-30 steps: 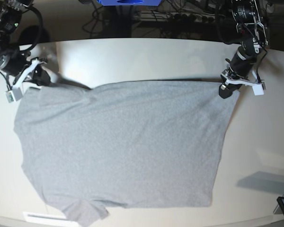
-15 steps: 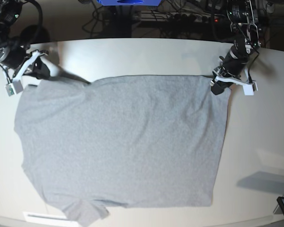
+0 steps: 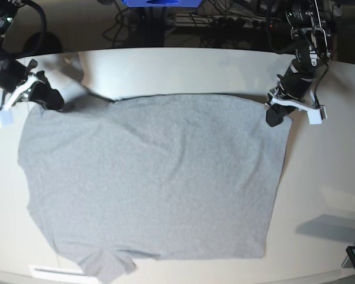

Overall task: Fold the T-shirt properly
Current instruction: 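Drag the shirt with both grippers, folding the collar edge under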

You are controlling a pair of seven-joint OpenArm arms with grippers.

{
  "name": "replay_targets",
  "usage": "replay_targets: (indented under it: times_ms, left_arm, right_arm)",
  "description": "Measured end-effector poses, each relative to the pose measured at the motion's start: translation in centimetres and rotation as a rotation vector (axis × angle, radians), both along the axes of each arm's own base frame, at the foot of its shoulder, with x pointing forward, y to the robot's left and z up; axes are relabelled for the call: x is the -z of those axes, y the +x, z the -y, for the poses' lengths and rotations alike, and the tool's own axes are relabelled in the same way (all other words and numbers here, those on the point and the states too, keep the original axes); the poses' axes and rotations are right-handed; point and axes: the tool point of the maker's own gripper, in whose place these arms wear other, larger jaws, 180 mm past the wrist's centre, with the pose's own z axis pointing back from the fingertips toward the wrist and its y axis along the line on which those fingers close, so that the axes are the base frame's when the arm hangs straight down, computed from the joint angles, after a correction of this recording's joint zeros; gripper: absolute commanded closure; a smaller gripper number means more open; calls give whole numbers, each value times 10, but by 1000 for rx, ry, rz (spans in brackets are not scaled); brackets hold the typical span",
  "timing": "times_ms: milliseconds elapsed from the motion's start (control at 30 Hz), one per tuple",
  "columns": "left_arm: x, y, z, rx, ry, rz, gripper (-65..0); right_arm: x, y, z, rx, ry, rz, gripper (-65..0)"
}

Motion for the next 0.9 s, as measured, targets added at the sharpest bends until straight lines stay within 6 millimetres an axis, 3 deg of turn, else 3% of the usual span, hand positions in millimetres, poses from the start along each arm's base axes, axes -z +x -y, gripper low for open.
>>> replay_targets:
  times_ms: [200, 333, 467, 633, 800, 900]
  left_arm:
    - [0, -1, 1, -4, -9, -1, 0]
    - [-9, 3, 13, -19, -157, 31, 0]
    - [-17, 7, 12, -44, -239, 34, 0]
    - [-34, 25, 12, -98, -367, 74, 0]
    - [-49, 42, -10, -170, -383, 125, 0]
    - [-38, 52, -17, -198, -408, 109, 0]
  right_arm:
    - [-3, 4, 0, 1, 1, 6, 0]
    - [-8, 11, 1, 3, 1, 31, 0]
    - [-13, 19, 0, 1, 2, 54, 0]
    - [-12, 35, 8, 19, -42, 64, 0]
    - [-13, 48, 0, -6, -16, 75, 0]
    - [-10, 56, -4, -15, 12, 69, 0]
